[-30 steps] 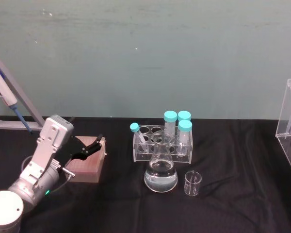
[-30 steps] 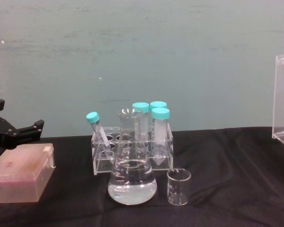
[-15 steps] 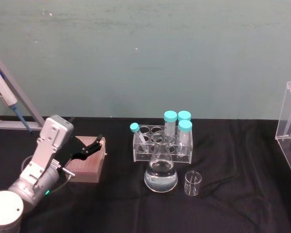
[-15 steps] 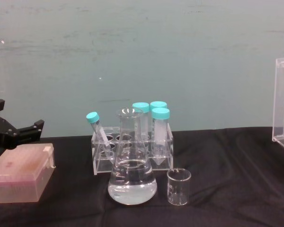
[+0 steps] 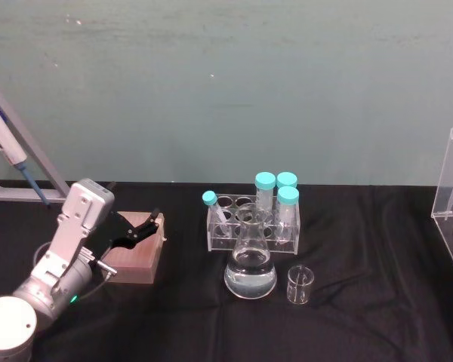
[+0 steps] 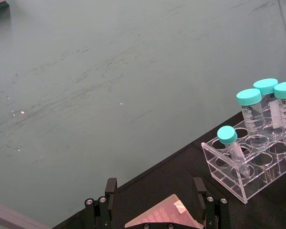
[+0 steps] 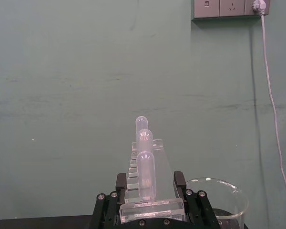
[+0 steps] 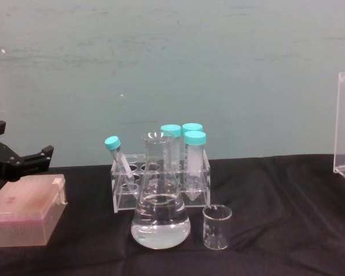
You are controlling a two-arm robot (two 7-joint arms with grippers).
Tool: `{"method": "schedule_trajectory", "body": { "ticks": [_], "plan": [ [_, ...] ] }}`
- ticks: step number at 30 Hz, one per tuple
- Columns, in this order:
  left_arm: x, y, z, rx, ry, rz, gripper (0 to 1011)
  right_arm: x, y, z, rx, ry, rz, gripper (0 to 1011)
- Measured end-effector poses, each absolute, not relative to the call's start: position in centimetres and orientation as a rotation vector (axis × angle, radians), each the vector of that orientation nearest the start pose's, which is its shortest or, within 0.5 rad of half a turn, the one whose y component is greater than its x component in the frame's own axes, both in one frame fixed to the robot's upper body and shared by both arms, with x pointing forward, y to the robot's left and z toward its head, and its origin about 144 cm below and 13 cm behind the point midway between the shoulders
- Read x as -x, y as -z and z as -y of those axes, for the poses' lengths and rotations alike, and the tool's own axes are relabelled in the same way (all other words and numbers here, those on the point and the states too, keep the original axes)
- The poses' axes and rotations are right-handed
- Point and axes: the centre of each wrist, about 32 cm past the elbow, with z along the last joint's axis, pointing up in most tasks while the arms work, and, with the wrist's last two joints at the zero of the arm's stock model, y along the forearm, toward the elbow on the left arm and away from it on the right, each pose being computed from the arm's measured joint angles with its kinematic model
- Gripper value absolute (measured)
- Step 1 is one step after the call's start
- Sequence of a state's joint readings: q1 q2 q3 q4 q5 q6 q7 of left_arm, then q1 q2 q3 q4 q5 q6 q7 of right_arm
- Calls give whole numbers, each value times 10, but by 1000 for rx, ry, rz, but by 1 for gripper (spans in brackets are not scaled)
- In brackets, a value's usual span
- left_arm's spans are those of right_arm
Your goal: Place the experimental apparatus aside using one hand.
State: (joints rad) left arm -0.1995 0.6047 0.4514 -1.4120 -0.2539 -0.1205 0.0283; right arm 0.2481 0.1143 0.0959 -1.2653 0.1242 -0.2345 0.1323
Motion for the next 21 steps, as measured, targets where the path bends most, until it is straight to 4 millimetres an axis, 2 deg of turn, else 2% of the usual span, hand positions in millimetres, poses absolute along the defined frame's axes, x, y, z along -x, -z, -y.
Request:
{"method": "schedule_trajectory", "body": {
  "ticks": [21],
  "plan": [
    [-489,-1140,-310,-305,-1248,285,1000,-523,-1141,304,-155,1573,120,609]
  ]
}}
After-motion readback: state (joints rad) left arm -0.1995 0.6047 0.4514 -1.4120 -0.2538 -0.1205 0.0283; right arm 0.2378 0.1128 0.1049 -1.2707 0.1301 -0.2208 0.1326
